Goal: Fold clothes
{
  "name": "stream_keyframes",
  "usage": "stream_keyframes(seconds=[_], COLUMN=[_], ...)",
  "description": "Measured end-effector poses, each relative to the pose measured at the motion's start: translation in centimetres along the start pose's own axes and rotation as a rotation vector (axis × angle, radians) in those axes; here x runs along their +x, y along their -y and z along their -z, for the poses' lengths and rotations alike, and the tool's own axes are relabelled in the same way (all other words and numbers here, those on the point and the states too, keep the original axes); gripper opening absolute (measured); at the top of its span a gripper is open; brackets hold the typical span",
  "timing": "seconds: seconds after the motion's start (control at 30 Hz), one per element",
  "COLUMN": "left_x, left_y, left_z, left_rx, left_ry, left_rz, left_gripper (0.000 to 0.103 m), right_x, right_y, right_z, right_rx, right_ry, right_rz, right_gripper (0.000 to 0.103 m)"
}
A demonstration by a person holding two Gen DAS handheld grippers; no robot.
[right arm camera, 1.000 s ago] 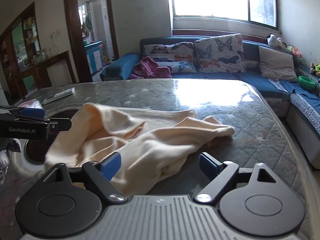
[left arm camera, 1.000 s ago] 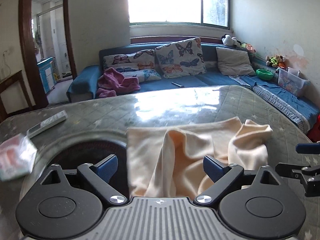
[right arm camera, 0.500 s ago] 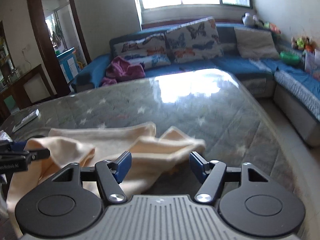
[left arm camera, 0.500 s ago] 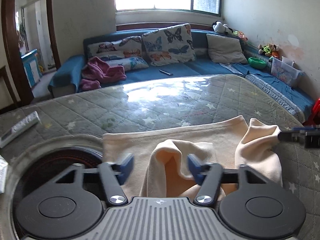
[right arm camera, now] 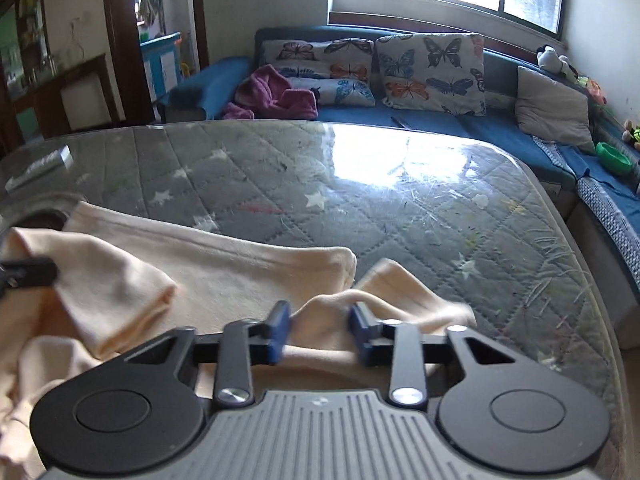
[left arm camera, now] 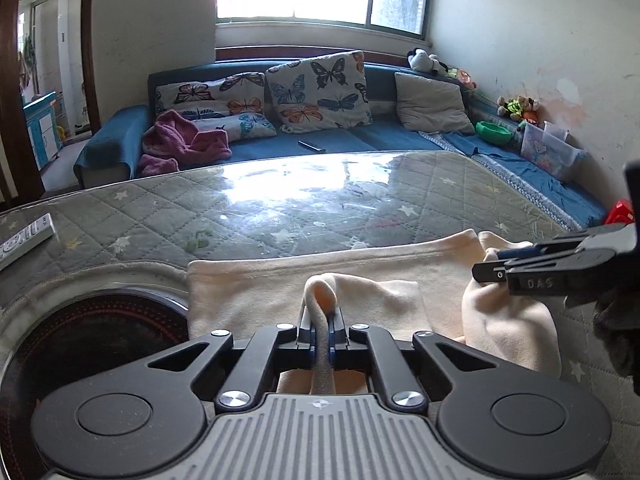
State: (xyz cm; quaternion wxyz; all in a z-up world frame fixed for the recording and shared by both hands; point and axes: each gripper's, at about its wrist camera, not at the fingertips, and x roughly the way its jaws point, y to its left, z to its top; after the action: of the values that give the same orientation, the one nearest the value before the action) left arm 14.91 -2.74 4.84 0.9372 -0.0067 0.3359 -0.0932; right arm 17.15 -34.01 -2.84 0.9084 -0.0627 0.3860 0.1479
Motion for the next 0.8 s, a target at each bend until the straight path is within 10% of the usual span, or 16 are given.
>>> stream_keyframes(seconds=[0.23,0.8], left_x=[-3.2,-16.2], left_y=[-2.2,-9.9], left_z=[0.7,7.9], left_rx=[-0.085,-0.330], left_ry=[0.058,0.166], left_rz=[-0.025,-0.161], left_gripper=[0.005,0.005], right_x=[-2.5,-15.2], right_y=[0.9,5.5], right_z=[0.3,6.2], right_rx=[0.008,0.096], right_ry=[0.059,0.242], right_rz=[0.020,0.136], right_gripper=[0.005,0.004])
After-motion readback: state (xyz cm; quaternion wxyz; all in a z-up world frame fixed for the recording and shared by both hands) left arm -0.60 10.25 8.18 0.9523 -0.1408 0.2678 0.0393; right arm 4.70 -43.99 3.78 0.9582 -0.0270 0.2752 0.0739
